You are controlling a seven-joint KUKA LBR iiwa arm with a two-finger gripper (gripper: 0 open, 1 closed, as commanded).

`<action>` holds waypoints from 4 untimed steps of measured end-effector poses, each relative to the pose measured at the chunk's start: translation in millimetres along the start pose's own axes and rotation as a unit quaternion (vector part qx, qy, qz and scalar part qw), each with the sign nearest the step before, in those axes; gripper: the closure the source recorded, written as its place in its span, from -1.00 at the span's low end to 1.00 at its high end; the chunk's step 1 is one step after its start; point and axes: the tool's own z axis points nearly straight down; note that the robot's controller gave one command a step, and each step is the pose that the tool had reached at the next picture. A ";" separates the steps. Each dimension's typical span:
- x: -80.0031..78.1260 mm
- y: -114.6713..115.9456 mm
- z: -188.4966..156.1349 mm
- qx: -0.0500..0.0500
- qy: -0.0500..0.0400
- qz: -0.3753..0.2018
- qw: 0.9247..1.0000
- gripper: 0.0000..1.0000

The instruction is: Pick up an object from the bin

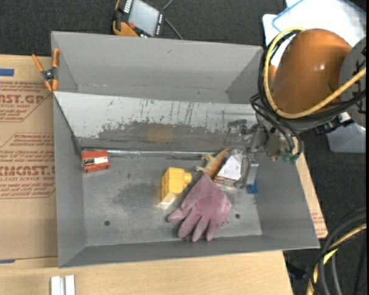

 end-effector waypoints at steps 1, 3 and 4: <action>0.0 0.0 0.0 0.000 0.000 0.000 1.000 -1.00; 15.8 3.0 93.8 0.001 -0.005 -0.040 0.999 -1.00; 15.2 3.3 110.4 0.002 -0.010 -0.054 0.998 -1.00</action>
Offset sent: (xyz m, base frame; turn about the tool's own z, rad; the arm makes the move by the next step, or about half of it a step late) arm -0.0076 0.0063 -0.0844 -0.0444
